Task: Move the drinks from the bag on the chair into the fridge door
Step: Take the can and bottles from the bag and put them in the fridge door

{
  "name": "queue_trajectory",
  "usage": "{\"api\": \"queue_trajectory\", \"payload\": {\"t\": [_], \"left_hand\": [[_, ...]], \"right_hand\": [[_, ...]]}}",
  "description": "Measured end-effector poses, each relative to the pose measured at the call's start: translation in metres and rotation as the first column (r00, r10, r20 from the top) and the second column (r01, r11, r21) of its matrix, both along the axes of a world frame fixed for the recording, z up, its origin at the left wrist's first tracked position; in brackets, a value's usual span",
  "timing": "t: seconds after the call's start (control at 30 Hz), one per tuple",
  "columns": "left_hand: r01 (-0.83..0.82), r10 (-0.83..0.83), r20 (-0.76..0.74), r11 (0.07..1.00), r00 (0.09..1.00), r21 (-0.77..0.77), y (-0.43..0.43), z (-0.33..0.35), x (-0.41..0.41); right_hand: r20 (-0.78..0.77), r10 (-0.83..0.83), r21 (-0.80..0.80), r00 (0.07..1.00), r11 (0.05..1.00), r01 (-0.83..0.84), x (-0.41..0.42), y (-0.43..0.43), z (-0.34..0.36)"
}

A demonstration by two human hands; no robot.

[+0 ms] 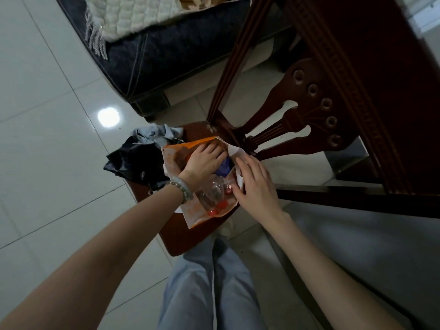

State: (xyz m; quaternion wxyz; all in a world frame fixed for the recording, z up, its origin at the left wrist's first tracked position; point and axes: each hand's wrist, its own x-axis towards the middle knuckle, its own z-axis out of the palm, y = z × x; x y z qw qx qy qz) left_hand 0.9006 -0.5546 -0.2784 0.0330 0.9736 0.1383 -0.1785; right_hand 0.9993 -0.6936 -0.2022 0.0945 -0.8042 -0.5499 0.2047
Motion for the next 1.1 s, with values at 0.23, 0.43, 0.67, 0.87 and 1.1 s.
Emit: {"api": "queue_trajectory", "payload": {"t": [0.23,0.43,0.67,0.87,1.1], "left_hand": [[-0.022,0.021,0.162,1.0,0.986,0.004,-0.011,0.043,-0.056],[-0.044,0.023,0.25,0.996,0.968,0.08,-0.035,0.095,-0.08],[-0.038,-0.003,0.357,0.993,0.934,0.108,-0.049,0.104,-0.082],[-0.265,0.25,0.227,0.963,0.941,0.038,-0.029,0.083,-0.09],[0.013,-0.023,-0.17,0.998,0.985,-0.059,-0.028,0.025,-0.078]], "right_hand": [[-0.047,0.063,0.002,0.997,0.998,-0.063,-0.003,-0.003,0.014],[-0.15,0.126,-0.004,0.981,0.992,-0.128,-0.032,0.007,0.025],[-0.185,0.079,0.082,0.98,0.995,-0.065,-0.037,0.004,0.028],[-0.114,0.03,0.015,0.993,0.999,-0.029,-0.011,-0.015,0.026],[-0.076,-0.063,0.009,0.995,0.998,0.064,0.014,-0.027,0.034]]}}
